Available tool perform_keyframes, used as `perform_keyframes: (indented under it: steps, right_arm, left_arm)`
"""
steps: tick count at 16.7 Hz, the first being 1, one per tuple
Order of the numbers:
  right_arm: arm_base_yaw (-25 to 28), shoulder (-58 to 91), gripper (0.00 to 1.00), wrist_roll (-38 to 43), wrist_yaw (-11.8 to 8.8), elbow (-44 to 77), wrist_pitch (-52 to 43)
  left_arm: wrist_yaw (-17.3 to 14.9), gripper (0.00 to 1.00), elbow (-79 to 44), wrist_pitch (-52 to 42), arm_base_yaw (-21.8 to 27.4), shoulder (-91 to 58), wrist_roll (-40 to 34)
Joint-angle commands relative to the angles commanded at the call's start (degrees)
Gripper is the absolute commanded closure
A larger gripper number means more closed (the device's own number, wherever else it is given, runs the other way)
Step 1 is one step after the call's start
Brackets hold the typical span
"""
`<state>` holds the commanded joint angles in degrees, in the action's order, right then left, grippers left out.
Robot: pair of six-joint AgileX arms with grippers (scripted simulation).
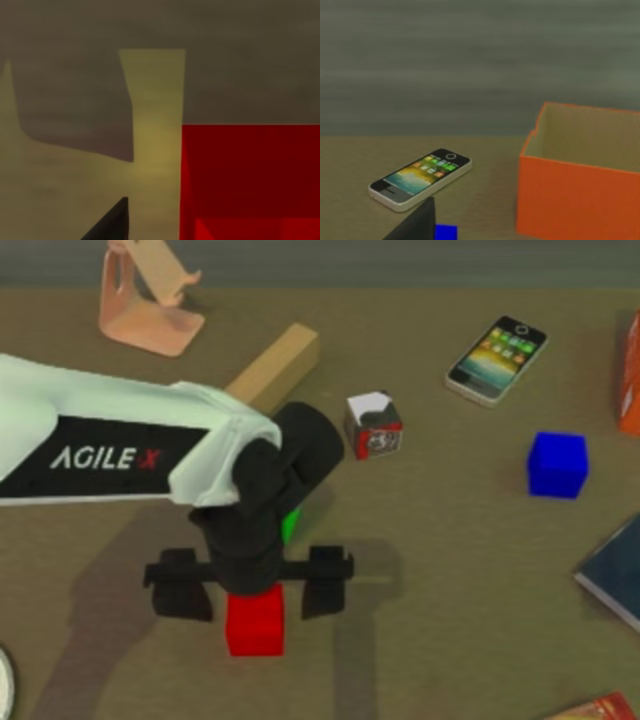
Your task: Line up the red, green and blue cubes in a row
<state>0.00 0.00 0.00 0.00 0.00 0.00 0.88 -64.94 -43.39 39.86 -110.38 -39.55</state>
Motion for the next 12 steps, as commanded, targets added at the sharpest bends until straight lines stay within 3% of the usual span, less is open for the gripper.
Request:
perform_keyframes:
  steps: [7,12]
  right_arm:
    - [0.0,0.0,0.0,0.0,0.0,0.0,0.0]
    - [0.0,0.0,0.0,0.0,0.0,0.0,0.0]
  left_arm:
    - [0.0,0.0,-0.8,-1.0,0.0,0.4,0.0]
    - [0.0,0.0,-6.5,-11.9,-0.6,4.5,-0.4]
